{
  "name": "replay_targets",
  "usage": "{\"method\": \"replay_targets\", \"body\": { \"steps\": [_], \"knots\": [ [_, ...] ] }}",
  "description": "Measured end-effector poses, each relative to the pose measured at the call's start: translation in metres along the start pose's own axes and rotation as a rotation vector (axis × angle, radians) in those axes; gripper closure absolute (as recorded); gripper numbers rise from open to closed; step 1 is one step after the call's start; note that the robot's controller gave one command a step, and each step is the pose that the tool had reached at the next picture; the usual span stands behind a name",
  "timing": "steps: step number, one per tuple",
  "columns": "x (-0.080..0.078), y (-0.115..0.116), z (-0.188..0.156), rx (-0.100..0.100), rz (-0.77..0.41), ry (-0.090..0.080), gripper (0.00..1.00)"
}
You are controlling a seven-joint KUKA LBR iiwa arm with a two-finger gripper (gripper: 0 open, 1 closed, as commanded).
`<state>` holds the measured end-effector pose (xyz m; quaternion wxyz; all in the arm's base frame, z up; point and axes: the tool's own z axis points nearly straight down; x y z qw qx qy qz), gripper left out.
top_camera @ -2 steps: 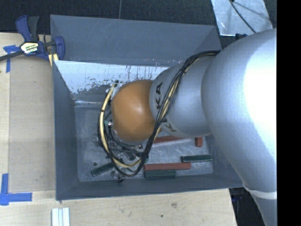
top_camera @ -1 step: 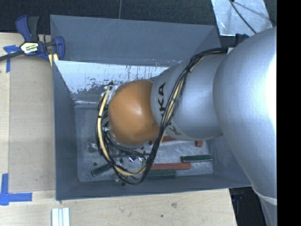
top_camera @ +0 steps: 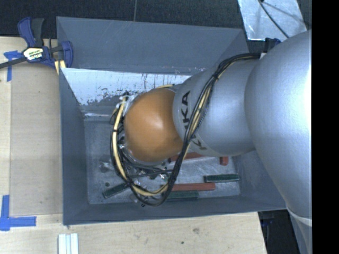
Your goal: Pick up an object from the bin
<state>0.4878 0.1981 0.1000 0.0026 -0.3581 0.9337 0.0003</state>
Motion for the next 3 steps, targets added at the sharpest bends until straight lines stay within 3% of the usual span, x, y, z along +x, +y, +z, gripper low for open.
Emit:
{"method": "replay_targets", "body": {
  "steps": [1, 2, 3],
  "knots": [
    [0.0027, 0.0018, 0.0300, 0.001, 0.001, -0.001, 0.00],
    [0.0008, 0.0009, 0.0291, 0.001, 0.004, -0.004, 0.00],
    [0.0015, 0.0013, 0.0295, -0.001, 0.006, -0.002, 1.00]
  ]
}}
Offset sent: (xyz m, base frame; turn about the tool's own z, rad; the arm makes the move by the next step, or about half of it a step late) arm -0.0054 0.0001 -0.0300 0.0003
